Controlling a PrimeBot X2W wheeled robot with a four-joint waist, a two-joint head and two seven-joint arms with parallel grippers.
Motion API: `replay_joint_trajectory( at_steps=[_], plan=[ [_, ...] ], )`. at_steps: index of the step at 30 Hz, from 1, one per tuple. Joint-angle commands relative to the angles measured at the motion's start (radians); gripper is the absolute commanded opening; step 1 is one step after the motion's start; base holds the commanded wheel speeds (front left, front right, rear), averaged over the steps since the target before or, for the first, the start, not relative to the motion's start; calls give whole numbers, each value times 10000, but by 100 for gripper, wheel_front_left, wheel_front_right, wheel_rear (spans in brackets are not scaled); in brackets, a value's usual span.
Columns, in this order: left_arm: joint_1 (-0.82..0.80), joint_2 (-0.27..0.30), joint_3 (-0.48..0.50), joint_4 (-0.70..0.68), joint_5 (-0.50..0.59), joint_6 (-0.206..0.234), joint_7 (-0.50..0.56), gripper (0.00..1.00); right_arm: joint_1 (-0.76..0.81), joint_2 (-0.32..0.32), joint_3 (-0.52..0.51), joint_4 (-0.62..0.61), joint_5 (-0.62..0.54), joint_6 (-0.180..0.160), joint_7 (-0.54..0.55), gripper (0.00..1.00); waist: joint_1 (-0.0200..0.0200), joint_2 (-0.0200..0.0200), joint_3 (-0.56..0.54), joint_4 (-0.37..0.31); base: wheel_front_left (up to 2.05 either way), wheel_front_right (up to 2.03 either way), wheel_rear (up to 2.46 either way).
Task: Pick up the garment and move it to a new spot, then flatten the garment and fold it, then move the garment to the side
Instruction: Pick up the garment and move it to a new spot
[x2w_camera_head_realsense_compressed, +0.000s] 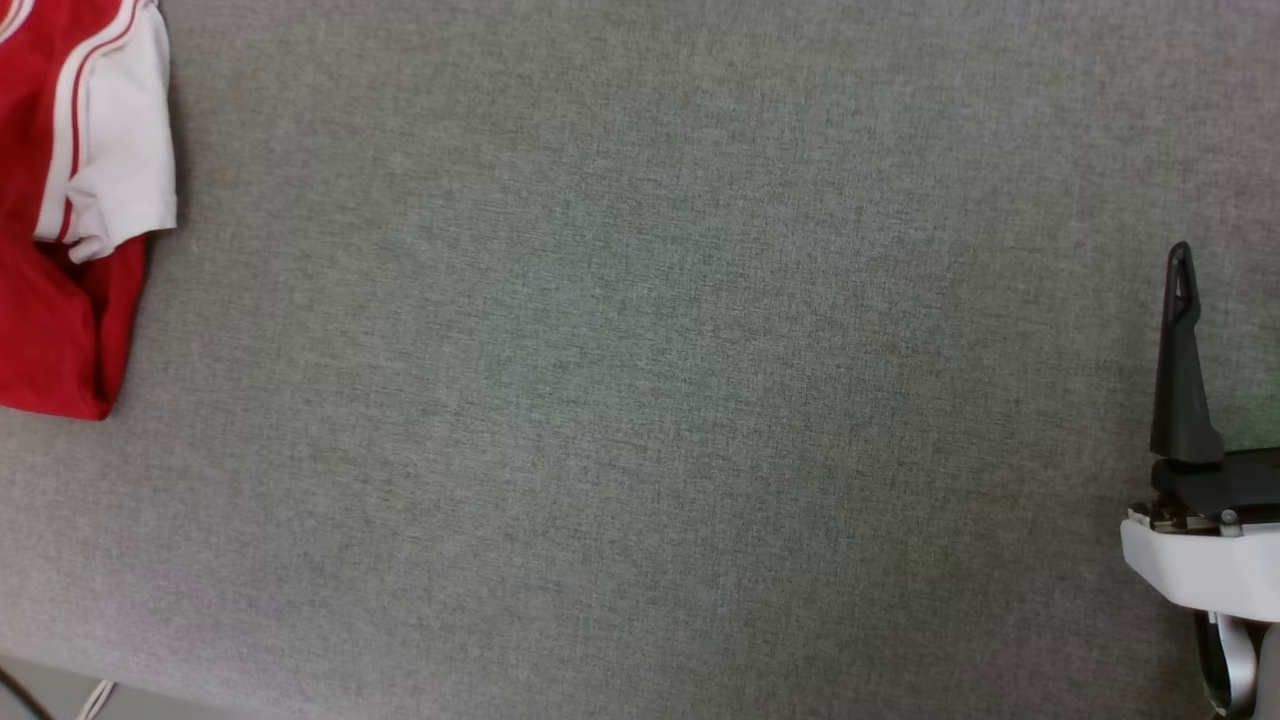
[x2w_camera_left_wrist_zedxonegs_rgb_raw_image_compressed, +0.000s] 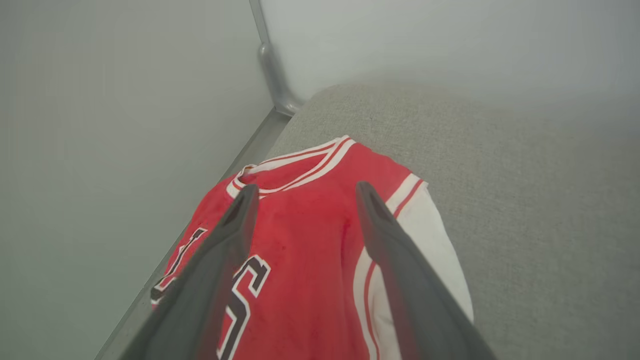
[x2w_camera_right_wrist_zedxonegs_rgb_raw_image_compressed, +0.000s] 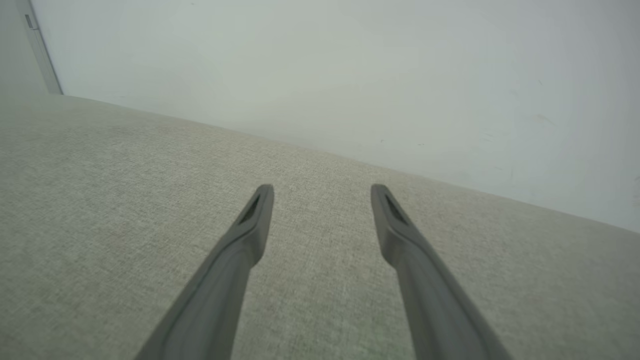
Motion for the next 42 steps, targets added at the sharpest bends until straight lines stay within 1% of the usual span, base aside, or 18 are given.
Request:
replay_joint_trajectory(
  at_steps=[1, 5, 8, 12, 14, 16, 22, 23, 24, 26, 29, 32, 37, 42],
  plan=[
    [-76, 332, -311, -84, -496, 8, 501, 100, -102, -5, 3, -102, -102, -7, -24, 100, -2, 0, 170, -50, 0, 0, 0],
    [30, 872, -1317, -148, -2015, 5, 2460, 100, -162, -5, 41, -213, -182, -5, -24, 100, -2, 0, 381, -106, 0, 0, 0],
    [102, 1334, -1868, -251, -3001, 4, 3893, 100, -208, -6, 28, -289, -229, -5, -24, 100, -2, 0, 542, -152, 0, 0, 0],
    [240, 1611, -2395, -310, -4160, 3, 5319, 100, -283, -6, 4, -340, -299, -7, -24, 100, -2, 0, 765, -199, 0, 0, 0],
    [178, 1682, -2581, -241, -4409, 3, 5681, 100, -314, -6, -4, -329, -325, -7, -23, 100, -2, 0, 869, -212, 0, 0, 0],
    [95, 1522, -2767, -97, -4589, 3, 5879, 100, -315, -6, 13, -293, -325, -5, -21, 100, -2, 0, 964, -224, 0, 0, 0],
    [110, 1105, -3551, 281, -4527, -1, 5900, 100, -427, -6, 101, -139, -270, -5, -18, 100, -2, 0, 1087, -311, 0, 0, 0],
    [84, 1079, -3643, 308, -4556, -1, 5832, 5, -444, -6, 110, -115, -256, -5, -17, 100, -2, 0, 1077, -322, 0, 0, 0],
    [72, 1065, -3708, 291, -4599, -4, 5791, 0, -453, -6, 111, -91, -250, -5, -17, 100, -2, 0, 1048, -327, 0, 0, 0],
    [16, 1218, -3824, 196, -4643, -9, 5614, 0, -439, -6, 99, -42, -226, -5, -17, 100, -2, 0, 938, -323, 0, 0, 0],
    [-148, 1703, -3860, 52, -4593, -4, 5241, 0, -428, -5, 155, 19, -121, -5, -18, 100, -2, 0, 671, -319, 0, 0, 0],
    [-340, 2060, -3974, -205, -4497, 0, 4857, 0, -457, -6, 240, 137, -3, -7, -23, 100, -2, 0, 269, -316, 0, 0, 0],
    [-482, 2695, -4269, -1029, -4300, 0, 4288, 0, -442, -5, 452, 445, 345, -5, -23, 100, -2, 0, -450, -408, 0, 0, 0],
    [-742, 3229, -4691, -2224, -4110, 0, 4218, 0, -267, -5, 573, 743, 701, -7, -23, 100, -2, 0, -1198, -585, 0, 0, 0]
  ],
)
